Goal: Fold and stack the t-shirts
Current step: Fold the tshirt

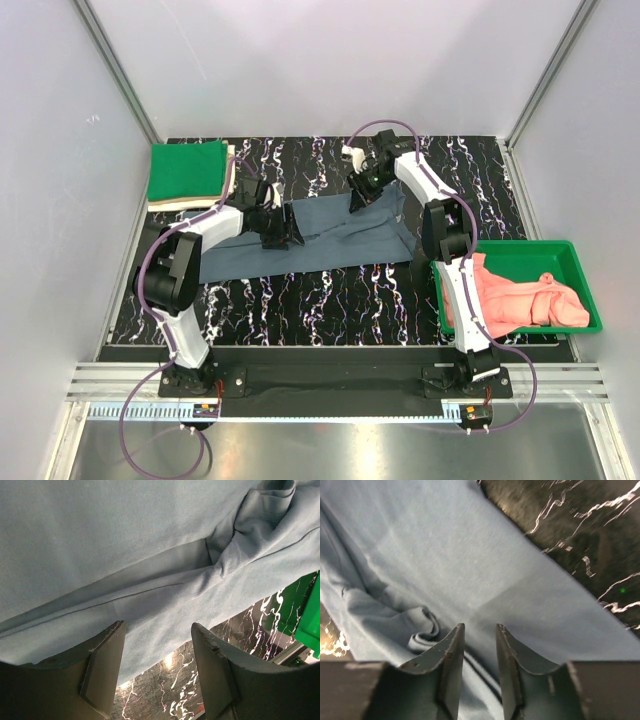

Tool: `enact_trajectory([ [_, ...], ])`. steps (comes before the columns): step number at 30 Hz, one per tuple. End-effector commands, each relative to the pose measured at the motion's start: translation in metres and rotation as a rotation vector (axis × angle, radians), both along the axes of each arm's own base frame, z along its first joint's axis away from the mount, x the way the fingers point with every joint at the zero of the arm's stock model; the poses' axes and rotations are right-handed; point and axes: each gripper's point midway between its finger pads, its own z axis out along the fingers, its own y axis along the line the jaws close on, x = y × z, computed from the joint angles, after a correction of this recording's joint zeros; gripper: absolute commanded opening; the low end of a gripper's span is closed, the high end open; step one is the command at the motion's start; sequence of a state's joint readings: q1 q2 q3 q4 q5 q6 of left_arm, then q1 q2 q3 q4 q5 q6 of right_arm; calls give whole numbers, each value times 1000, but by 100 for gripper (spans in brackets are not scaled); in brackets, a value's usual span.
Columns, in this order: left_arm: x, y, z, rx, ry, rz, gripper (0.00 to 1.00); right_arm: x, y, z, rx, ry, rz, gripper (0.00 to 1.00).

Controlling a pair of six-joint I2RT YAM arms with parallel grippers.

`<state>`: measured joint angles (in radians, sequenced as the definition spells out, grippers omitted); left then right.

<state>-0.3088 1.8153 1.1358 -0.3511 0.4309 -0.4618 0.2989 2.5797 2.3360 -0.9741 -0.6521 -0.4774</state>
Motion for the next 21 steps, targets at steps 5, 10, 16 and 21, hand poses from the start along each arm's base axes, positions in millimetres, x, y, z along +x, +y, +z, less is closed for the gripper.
enact_trajectory([
  [5,4,2,-1,15,-22,2,61,-21,-6,14,-40,29,64,40],
  [10,4,4,-7,33,-12,3,61,-22,-8,10,-44,33,67,38],
  [16,3,9,-17,62,9,10,61,-21,-4,15,-20,19,82,19],
  [21,2,11,-21,74,15,12,60,-24,-2,13,-7,32,96,4],
])
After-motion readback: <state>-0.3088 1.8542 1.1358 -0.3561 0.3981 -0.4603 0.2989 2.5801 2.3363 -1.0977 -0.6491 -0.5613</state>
